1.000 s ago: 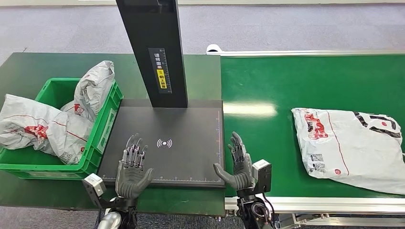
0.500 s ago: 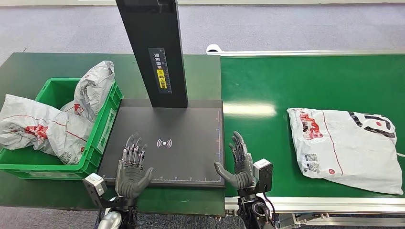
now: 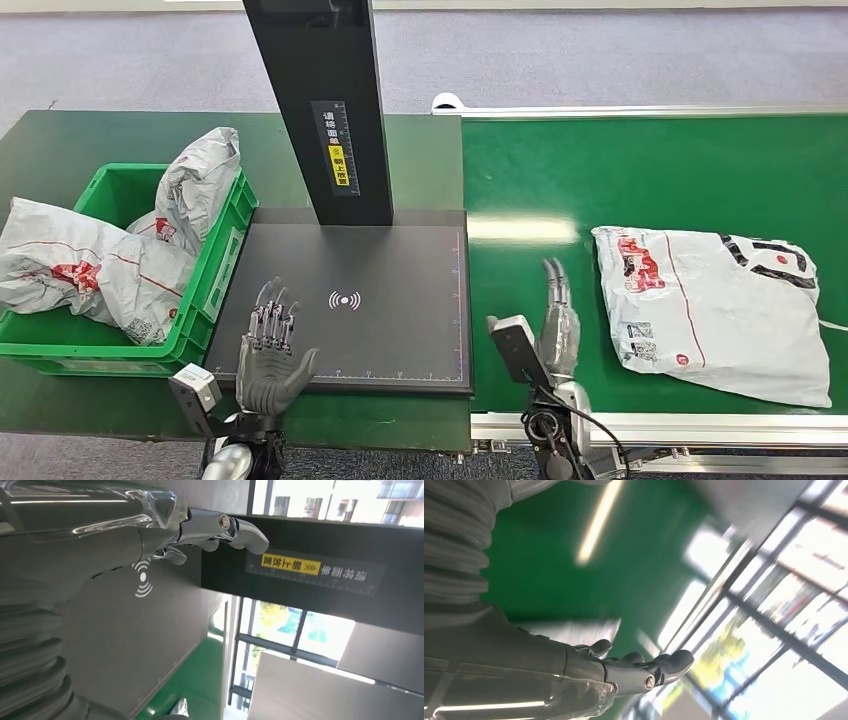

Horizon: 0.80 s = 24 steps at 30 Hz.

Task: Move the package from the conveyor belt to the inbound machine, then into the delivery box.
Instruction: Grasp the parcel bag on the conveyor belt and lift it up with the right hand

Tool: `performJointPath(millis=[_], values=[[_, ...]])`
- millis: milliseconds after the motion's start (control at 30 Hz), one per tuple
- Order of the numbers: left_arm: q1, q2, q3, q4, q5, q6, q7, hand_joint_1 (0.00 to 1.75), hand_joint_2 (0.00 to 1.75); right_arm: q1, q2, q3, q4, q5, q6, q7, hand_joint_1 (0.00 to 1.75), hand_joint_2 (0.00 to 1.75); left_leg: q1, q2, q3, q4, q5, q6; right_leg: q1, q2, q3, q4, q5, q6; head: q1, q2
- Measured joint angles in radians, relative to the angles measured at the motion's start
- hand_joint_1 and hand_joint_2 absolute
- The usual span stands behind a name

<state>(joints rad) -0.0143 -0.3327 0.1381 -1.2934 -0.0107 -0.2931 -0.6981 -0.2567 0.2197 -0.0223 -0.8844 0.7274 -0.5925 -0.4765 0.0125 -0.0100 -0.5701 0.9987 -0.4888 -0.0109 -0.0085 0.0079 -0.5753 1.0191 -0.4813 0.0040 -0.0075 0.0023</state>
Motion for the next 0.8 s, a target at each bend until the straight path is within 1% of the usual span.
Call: performJointPath(millis=[33,67,133,200,267,333,400,467,567,667,800], values=[[0.003,0.002,0.002,-0.006,0.000,0.002,0.000,0.00,1.75,-0.012,-0.015,-0.012,-0.008,0.084,-0.029,0.081,0.00,1.75,0.000,0.000,0.000,0.000,0.000,0.000,0.000,0.000,0.000,0.000,0.000,0.000,0.000,0.000],[0.006,0.003,0.004,-0.011,0.000,0.002,0.000,0.00,1.75,-0.027,-0.032,-0.029,-0.011,0.153,-0.039,0.162,0.00,1.75,0.000,0.000,0.000,0.000,0.000,0.000,0.000,0.000,0.000,0.000,0.000,0.000,0.000,0.000],[0.012,0.006,0.007,-0.020,0.000,0.002,0.000,0.00,1.75,-0.073,-0.076,-0.075,0.009,0.256,-0.032,0.303,0.00,1.75,-0.001,-0.001,0.000,0.000,0.000,0.000,-0.001,0.000,0.000,0.000,0.000,0.001,0.000,0.000],[0.018,0.009,0.010,-0.025,0.000,0.002,0.000,0.00,1.75,-0.139,-0.128,-0.131,0.073,0.314,-0.018,0.389,0.00,1.75,-0.001,-0.001,0.000,0.000,0.000,0.001,-0.001,0.000,0.000,0.000,0.001,0.001,0.000,0.000],[0.022,0.012,0.011,-0.028,0.000,0.002,0.000,0.00,1.75,-0.205,-0.181,-0.187,0.156,0.350,-0.010,0.449,0.00,1.75,-0.002,-0.001,0.000,0.001,0.001,0.001,-0.002,0.000,0.001,0.000,0.001,0.002,0.000,0.000],[0.027,0.015,0.011,-0.031,0.000,0.002,0.000,0.00,1.75,-0.252,-0.221,-0.228,0.224,0.372,-0.005,0.487,0.00,1.75,-0.002,-0.001,0.000,0.001,0.001,0.001,-0.002,0.000,0.001,0.000,0.001,0.002,0.000,0.000],[0.030,0.016,0.011,-0.032,0.000,0.002,0.000,0.00,1.75,-0.282,-0.249,-0.251,0.274,0.382,-0.002,0.502,0.00,1.75,-0.002,-0.001,0.000,0.001,0.001,0.001,-0.002,0.000,0.000,0.000,0.001,0.002,0.000,0.000],[0.032,0.016,0.011,-0.034,0.000,0.002,0.000,0.00,1.75,-0.303,-0.267,-0.267,0.312,0.391,-0.002,0.517,0.00,1.75,-0.002,-0.001,0.000,0.001,0.001,0.001,-0.002,0.000,0.000,0.000,0.001,0.002,0.000,0.000],[0.034,0.017,0.011,-0.035,0.000,0.002,0.000,0.00,1.75,-0.330,-0.288,-0.284,0.367,0.422,0.006,0.574,0.00,1.75,-0.001,-0.001,0.000,0.000,0.001,0.001,-0.001,-0.001,0.000,0.000,0.001,0.002,0.000,0.000],[0.041,0.018,0.011,-0.037,0.000,0.003,0.000,0.00,1.75,-0.354,-0.312,-0.304,0.421,0.438,0.046,0.629,0.00,1.75,-0.001,-0.001,-0.001,0.000,0.001,0.001,-0.001,-0.001,0.000,0.000,0.001,0.002,0.000,0.000],[0.049,0.020,0.011,-0.041,0.000,0.006,0.000,0.00,1.75,-0.367,-0.327,-0.348,0.473,0.397,0.140,0.611,0.00,1.75,-0.002,-0.001,-0.001,0.001,0.001,0.001,-0.002,-0.001,0.000,0.000,0.001,0.002,0.000,0.000]])
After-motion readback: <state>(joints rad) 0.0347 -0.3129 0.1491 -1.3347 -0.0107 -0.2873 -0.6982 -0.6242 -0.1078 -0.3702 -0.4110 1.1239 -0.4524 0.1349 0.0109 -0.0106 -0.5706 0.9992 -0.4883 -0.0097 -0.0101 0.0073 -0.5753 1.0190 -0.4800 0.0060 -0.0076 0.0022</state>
